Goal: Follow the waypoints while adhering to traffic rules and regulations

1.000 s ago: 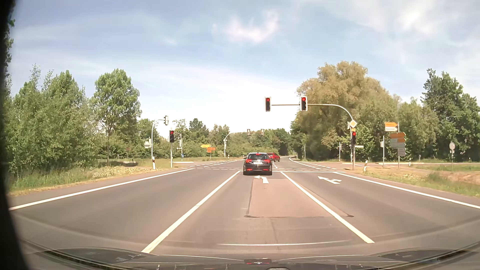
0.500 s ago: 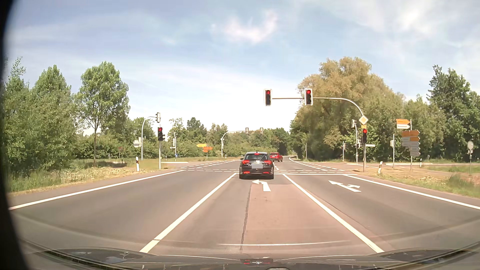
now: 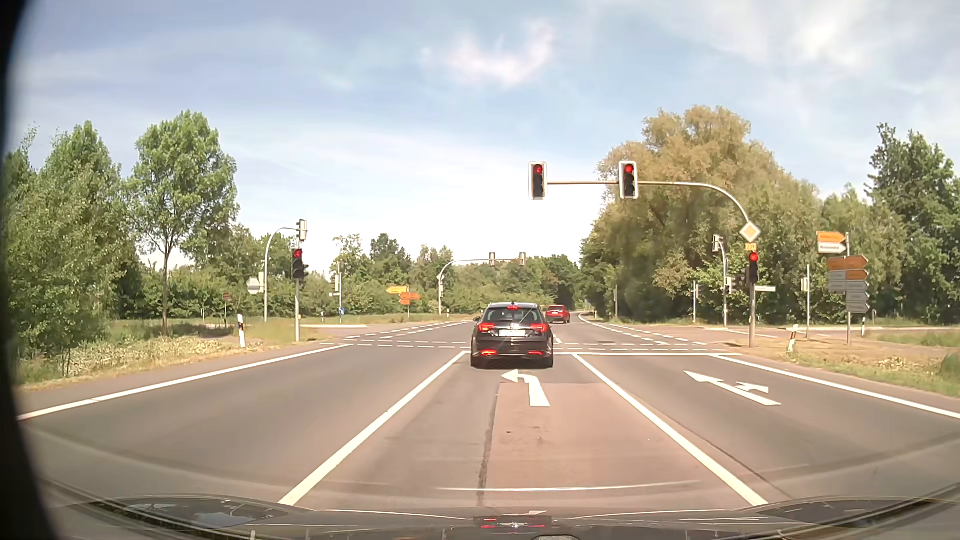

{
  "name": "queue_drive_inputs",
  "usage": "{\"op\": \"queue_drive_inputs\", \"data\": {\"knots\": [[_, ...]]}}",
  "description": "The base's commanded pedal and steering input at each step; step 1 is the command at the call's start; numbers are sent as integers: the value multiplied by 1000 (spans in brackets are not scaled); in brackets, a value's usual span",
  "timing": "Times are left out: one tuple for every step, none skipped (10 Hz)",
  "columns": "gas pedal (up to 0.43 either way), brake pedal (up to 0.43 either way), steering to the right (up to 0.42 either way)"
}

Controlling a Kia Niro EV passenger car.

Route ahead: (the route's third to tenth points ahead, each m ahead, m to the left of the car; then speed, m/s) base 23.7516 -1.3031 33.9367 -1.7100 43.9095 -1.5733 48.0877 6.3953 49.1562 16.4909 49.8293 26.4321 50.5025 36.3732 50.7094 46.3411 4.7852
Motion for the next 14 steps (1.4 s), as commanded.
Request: {"op": "queue_drive_inputs", "data": {"knots": [[0,0,6],[0,0,6],[0,0,6],[0,0,6],[0,0,6],[0,0,6],[0,0,6],[0,0,6],[0,0,5],[0,0,5],[0,0,5],[0,0,5],[0,0,5],[0,0,5]]}}
